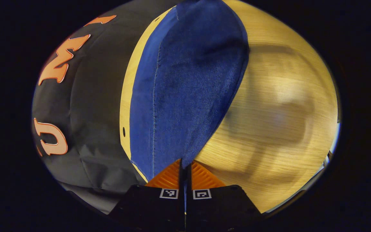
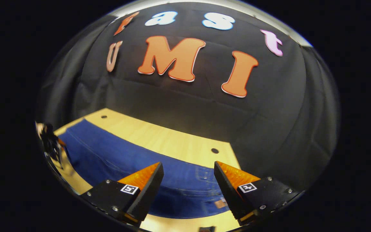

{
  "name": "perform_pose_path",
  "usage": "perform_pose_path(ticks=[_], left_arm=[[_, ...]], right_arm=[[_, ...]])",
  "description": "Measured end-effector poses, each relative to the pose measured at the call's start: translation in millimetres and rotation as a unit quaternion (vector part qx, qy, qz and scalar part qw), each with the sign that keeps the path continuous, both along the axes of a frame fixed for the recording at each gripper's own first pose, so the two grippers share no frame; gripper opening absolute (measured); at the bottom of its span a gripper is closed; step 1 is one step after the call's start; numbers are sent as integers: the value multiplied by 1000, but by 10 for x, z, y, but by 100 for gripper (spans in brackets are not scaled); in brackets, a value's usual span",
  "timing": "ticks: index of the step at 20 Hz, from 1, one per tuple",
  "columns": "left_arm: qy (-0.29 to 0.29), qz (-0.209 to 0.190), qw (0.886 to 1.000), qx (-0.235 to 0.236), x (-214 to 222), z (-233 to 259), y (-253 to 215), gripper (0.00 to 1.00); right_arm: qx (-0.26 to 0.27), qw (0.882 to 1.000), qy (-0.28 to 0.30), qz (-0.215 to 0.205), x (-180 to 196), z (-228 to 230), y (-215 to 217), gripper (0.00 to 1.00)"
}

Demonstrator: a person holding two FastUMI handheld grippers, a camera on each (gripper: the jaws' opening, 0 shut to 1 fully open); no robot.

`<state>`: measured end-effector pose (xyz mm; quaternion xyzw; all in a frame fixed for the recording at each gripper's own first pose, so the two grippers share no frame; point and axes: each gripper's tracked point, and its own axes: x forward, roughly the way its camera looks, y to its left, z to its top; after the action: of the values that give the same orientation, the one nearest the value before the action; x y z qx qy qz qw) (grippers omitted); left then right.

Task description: Grasp the waist and the cuffs of the jeans and fold them to make the two legs overlap; first hold the waist and fold one-third of the jeans toward the cuffs, then hold the cuffs and fold the remaining one-third in the same direction to finish folding.

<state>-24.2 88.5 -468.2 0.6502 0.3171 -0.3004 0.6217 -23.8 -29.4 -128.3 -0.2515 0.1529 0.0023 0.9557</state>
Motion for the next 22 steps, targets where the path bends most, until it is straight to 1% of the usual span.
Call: perform_pose_path(ticks=[1, 4, 6, 9, 11, 14, 17, 19, 20, 22], left_arm=[[0, 0, 1000, 1, 5, -3, -13, 2], [4, 3, 1000, 3, 8, -18, -19, 2], [7, 1, 1000, 5, 0, -24, -8, 2], [9, 3, 1000, 8, 5, -34, -8, 2], [9, 3, 1000, 11, -2, -30, -16, 2], [9, 2, 1000, 13, 7, -31, -8, 2], [11, 3, 1000, 17, 6, -41, -5, 2], [12, 6, 1000, 21, 5, -34, -18, 2], [12, 8, 1000, 22, 6, -29, -28, 2], [12, 9, 1000, 24, 11, -31, -38, 2]], right_arm=[[-32, 999, 5, 2, -37, -35, -86, 97], [-81, 996, 35, 16, -168, -244, -310, 97], [-135, 989, 64, 20, -261, -427, -515, 97], [-203, 973, 110, 29, -410, -766, -801, 98], [-257, 956, 138, 36, -488, -902, -964, 98], [-305, 935, 169, 66, -616, -1163, -1006, 98], [-375, 900, 195, 107, -674, -1409, -1089, 98], [-411, 876, 212, 140, -663, -1581, -1112, 96], [-429, 863, 220, 154, -654, -1655, -1148, 98], [-446, 845, 234, 178, -647, -1788, -1164, 98]])
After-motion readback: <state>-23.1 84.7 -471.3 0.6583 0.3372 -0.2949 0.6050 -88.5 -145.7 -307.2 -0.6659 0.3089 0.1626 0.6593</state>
